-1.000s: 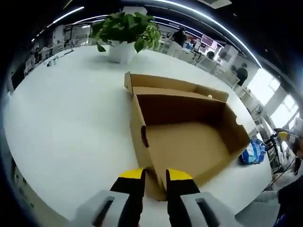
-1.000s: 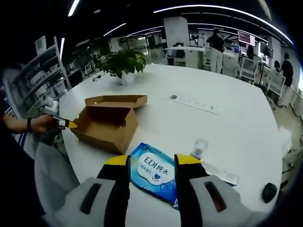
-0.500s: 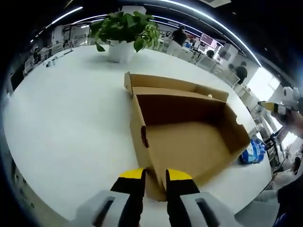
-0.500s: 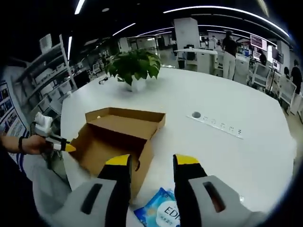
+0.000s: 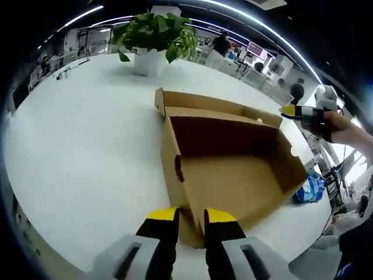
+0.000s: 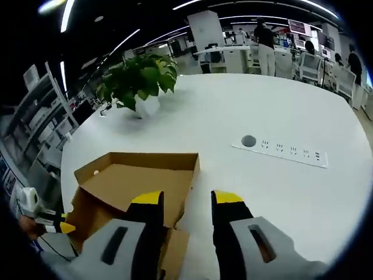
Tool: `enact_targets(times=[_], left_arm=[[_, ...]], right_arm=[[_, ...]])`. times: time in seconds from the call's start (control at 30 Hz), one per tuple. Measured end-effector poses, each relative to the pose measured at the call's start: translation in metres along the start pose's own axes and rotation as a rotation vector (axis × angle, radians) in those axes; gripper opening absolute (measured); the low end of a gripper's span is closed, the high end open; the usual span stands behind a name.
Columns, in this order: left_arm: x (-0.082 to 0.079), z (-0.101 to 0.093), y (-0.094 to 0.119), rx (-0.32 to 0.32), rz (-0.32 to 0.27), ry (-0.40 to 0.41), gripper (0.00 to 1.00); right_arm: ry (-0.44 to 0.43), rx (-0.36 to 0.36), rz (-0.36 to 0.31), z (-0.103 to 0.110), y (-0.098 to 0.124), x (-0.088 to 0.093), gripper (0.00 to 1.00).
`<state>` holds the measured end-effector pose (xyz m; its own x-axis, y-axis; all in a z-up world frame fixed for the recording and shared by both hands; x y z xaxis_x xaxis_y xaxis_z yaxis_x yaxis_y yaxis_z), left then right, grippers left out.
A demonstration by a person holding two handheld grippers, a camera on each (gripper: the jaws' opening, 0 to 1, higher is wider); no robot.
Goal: Operate the shoe box by opening the lid, removing the specified soft item, and placing it in the target area until the item is outside and the box remains undamaged.
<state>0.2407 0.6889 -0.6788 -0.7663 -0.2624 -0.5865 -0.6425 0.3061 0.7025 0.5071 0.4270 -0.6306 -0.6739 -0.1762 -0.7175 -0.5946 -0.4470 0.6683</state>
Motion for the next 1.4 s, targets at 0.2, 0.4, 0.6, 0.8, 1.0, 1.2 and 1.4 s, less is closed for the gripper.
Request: enact_targets(times=[0.2,0.4,0.6,0.8,1.0,1.2,1.4], left_arm=[[0.000,0.001,-0.001,0.008,0.003,-0.007,0.17],[-0.002,0.005,-0.004,0.007,0.008,-0.014,0.17],[-0.003,0.009,-0.008,0.006,0.006,-0.012,0.17],[-0.003,0.011,-0.010,0.004,0.010,-0.023,0.17],[-0.005,0.012,-0.013,0.000,0.013,-0.027,0.16],[-0.005,0.010,-0.013,-0.001,0.014,-0.033,0.16],[-0.006,0.010,-0.013,-0.004,0.018,-0.042,0.16]], right_arm=[[-0.025,0.005,0.013,0.003,-0.028,-0.010,0.28],[-0.012,0.017,0.043,0.003,-0.059,-0.014,0.26],[-0.038,0.043,0.095,-0.001,-0.082,-0.007,0.20],[-0.012,0.081,0.101,-0.005,-0.090,-0.007,0.04],[0.018,0.086,0.100,-0.005,-0.093,-0.009,0.01],[0.022,0.090,0.096,-0.004,-0.086,-0.011,0.01],[0.020,0.090,0.084,-0.003,-0.074,-0.016,0.00]])
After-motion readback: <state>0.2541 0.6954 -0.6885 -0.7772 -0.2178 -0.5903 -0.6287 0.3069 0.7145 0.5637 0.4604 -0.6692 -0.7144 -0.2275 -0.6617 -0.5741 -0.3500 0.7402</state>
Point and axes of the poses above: the point that each gripper's makers call its tool centre point, and the gripper's own axes: y roughly backward along the fingers, z roughly to its left, x roughly out of its underside, the point moved 6 cm from there along y, roughly backward along the fingers, and after that the axes turned 8 degrees about x, right-handed, at the moved point
